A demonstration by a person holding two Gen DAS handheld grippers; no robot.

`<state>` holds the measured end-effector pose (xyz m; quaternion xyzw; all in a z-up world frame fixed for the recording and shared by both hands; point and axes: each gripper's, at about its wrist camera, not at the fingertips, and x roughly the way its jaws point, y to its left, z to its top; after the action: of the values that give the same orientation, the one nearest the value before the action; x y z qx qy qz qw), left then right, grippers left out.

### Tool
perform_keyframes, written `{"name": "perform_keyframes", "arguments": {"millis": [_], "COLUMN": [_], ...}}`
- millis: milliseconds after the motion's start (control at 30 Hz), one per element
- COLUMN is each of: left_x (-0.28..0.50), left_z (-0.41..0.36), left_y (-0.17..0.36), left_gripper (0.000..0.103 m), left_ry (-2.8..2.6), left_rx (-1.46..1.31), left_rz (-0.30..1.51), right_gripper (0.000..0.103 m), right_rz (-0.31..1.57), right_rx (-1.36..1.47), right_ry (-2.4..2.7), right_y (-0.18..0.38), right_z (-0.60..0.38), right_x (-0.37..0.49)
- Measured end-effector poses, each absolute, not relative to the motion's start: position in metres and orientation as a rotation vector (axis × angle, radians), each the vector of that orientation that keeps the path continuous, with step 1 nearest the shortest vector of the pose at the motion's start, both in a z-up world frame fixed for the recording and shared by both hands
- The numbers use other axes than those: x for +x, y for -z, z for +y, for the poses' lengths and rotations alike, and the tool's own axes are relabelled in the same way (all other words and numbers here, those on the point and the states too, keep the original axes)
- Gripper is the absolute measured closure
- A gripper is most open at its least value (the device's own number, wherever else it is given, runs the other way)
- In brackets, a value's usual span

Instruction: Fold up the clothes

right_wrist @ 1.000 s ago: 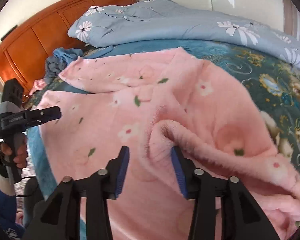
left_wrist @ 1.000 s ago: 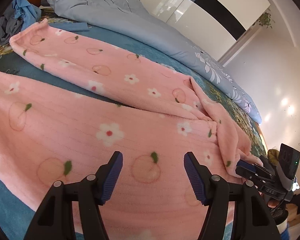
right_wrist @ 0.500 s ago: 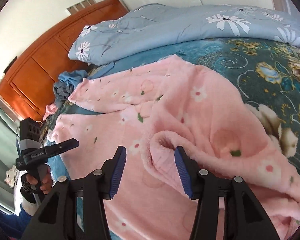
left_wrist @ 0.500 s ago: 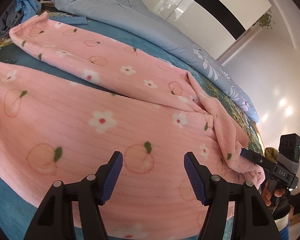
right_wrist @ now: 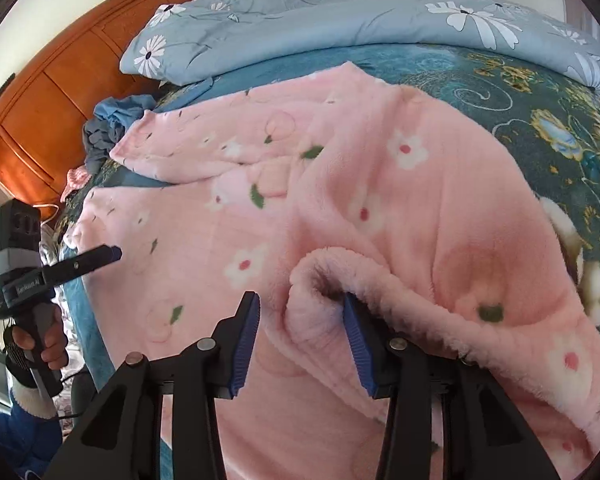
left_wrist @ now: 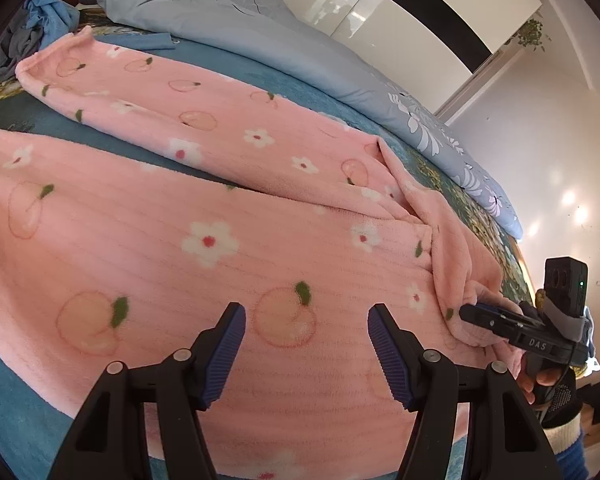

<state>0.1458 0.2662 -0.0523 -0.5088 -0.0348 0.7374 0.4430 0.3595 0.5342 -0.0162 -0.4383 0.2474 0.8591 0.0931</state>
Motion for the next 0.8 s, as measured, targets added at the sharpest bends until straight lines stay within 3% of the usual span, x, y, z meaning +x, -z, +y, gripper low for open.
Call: {"name": "perform_keyframes", "arguments": {"millis": [167,200,267,333,467,600,800], "left_x": [0.143,0.142,0.141,0.139,0.135,0.13,0.116], "left_z": [0.265,0.265,0.264,0.263,0.264,0.268,0.273], "left_y": [0.051,0.05,0.05,0.05,0.046,0.037,0.032], "left_gripper": [0.035,0.035,0.035,0.035,0.035,0.035,0.035], "left_ry": [-1.836,-1.836,-1.834,-1.842,-1.853,-1.87,-1.887], "left_rx": [-1.261,-1.259,-1.257,-1.259,-1.25,-1.219,-1.197], "left_rz": [-0.088,-0.09,-0.094,-0.092,-0.083,-0.077,-0.078], "right_gripper": [0.058,0.062,0.081,0.088,0.091,0.091,0.091], "right_rz": [0.807,0.856,0.939,1.016,1.137,1.003,0.861], "right_rx": [-1.264,-1.258,-1.208,-1.117,-0.912,-0.61,-0.504], "right_ry": [-2.5,-2.496,-2.499,-2.502,-2.499,-2.406,-2.114], "right_y": [0.016,0.02,0.021,0.013,-0.007,-0.067,-0.09], "right_z": [0.55,0.553,0.559,0.57,0.595,0.654,0.75], "right_x": [0.354,0.356,0.364,0.375,0.4,0.433,0.444]}}
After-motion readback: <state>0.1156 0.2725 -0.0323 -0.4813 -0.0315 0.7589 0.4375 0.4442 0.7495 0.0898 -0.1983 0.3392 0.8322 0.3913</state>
